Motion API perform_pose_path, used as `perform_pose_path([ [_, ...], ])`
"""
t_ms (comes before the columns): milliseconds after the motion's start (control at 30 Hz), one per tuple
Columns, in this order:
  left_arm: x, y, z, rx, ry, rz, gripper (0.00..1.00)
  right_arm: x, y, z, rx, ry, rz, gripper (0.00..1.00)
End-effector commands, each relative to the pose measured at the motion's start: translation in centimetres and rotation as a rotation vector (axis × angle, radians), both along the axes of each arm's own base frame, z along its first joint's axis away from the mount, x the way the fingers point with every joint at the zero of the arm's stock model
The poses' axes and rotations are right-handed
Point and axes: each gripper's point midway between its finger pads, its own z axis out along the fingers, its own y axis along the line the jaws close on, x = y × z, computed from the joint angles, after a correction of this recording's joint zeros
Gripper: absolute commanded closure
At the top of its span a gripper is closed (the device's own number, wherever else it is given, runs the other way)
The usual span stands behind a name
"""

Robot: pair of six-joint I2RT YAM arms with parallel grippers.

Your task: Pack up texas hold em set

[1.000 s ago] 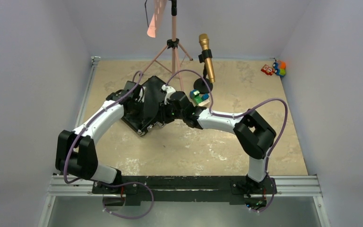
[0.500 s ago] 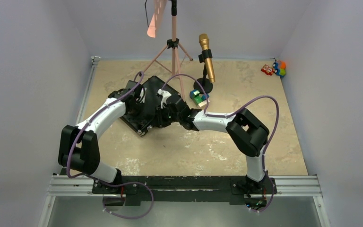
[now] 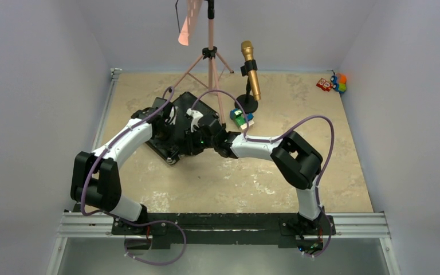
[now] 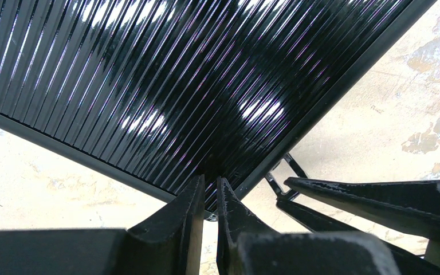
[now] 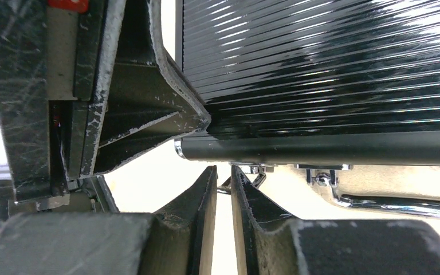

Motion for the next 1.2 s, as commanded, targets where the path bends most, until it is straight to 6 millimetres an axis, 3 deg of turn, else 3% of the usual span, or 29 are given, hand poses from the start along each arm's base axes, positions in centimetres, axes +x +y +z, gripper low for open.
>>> perform_pose_path([
  [0, 0.1, 0.3, 0.3, 0.017, 0.007, -0.008, 0.82, -0.7, 1.3, 1.0, 0.026, -0.027, 0.05, 0.81],
  [267, 0.1, 0.3, 0.4, 0.015, 0.004, -0.01, 0.82, -1.6, 1.0, -0.7, -0.016, -0.009, 0.045, 0.82],
  [767, 0.1, 0.3, 0.5, 0.014, 0.004, -0.012, 0.83, -2.0, -0.8, -2.9, -0.078, 0.022, -0.006, 0.83],
  [1167, 0.1, 0.3, 0.6, 0.013, 0.001, -0.013, 0.83, -1.8, -0.9, -4.7, -0.102, 0.034, -0.018, 0.83],
])
